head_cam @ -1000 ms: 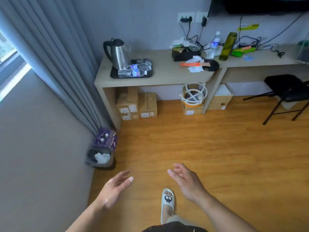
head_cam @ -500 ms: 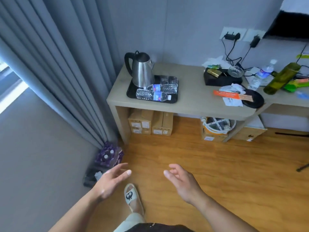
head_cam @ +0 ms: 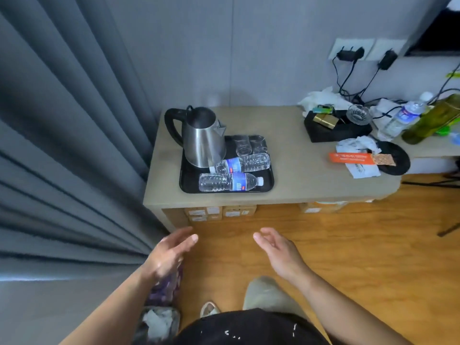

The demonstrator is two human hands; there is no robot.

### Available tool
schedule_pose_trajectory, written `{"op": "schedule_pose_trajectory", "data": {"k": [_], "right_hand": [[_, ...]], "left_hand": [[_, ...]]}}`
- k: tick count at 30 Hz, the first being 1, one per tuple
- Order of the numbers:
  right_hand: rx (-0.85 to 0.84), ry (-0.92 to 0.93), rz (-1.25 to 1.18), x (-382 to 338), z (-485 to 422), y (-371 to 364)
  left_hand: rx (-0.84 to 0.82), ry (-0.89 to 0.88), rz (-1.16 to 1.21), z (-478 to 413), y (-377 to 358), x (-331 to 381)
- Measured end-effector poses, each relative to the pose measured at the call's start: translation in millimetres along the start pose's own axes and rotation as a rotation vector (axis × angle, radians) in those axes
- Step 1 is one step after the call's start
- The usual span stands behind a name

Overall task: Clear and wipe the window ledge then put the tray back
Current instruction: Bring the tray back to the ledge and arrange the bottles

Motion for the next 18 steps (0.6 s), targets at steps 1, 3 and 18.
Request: {"op": "schedule_pose_trajectory", "data": {"k": [1,3,18], "right_hand": [[0.004,-0.002,0.004,-7.1,-12.2,2.2],[0.003,0.002,0.015,-20.0,-36.5,9.1],[0.036,-0.051,0.103,-61.2,-229.7,87.1]], "left_hand": [[0.004,0.008,-0.008,-11.0,7.2,8.0],[0.016,0.014,-0.008,-34.0,17.5,19.2],[0.373,0.278,-0.011,-197.1,83.8,56.7]]}}
Point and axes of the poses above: each hand's wrist, its own z-axis away from the middle knuckle, its own y-axis out of the back of the hand, x = y × z, the point moved 4 cm from there along -z, towards the middle knuckle, and after that the axes turned 5 degrees about -z, right-handed, at the moved point
